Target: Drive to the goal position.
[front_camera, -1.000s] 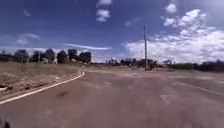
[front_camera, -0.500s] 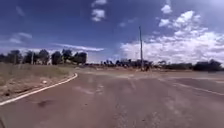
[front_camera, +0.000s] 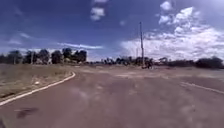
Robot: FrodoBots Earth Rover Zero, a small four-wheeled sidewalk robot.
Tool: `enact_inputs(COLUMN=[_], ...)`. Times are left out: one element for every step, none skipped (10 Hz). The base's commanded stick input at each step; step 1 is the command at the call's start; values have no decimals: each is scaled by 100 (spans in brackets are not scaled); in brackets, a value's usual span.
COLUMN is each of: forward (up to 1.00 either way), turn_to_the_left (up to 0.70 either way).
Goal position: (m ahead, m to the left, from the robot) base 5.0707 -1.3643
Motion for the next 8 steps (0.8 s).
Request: enact_inputs(forward=[83,83,83,83,83,83,83,83], turn_to_the_left=[0,0,0,0,0,0,0,0])
